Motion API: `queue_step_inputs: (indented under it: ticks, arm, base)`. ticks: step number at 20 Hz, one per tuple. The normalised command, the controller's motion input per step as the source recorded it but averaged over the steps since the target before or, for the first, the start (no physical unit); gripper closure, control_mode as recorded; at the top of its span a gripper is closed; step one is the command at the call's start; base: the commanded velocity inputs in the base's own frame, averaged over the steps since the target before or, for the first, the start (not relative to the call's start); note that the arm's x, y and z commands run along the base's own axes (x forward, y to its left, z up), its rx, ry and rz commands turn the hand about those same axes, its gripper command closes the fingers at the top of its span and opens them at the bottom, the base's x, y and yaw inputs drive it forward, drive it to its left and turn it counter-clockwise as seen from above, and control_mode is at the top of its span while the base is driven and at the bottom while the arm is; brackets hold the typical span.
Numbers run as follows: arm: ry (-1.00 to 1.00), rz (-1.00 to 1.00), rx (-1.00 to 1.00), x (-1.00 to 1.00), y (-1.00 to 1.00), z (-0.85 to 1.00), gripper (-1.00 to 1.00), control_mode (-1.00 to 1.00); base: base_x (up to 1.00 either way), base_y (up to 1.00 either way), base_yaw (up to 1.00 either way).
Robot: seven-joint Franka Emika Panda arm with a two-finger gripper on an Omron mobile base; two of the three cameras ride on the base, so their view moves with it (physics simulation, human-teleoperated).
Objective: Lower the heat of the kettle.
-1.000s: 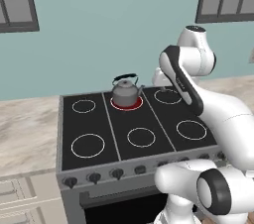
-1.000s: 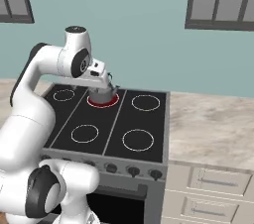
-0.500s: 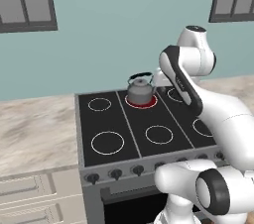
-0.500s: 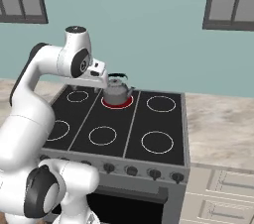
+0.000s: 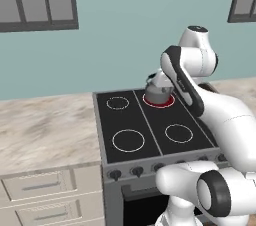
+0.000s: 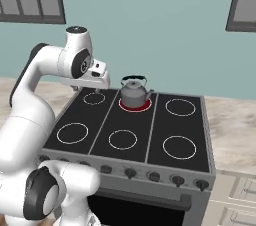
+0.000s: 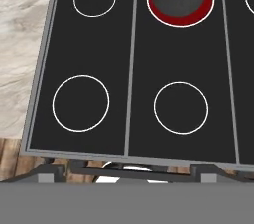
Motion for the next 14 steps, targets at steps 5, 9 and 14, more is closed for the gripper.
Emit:
queue_step_inputs:
  ticks: [5, 9, 14]
  arm:
    - [0.00, 0.00, 0.00, 0.00, 0.00, 0.00, -1.00, 1.00]
    - [0.00, 0.00, 0.00, 0.00, 0.00, 0.00, -1.00, 1.00]
    - [0.00, 0.00, 0.00, 0.00, 0.00, 0.00, -1.00, 1.00]
  base:
    - [0.00, 0.31, 0.06]
    - [0.00, 0.29, 0.05]
    - [0.00, 0.41, 0.01]
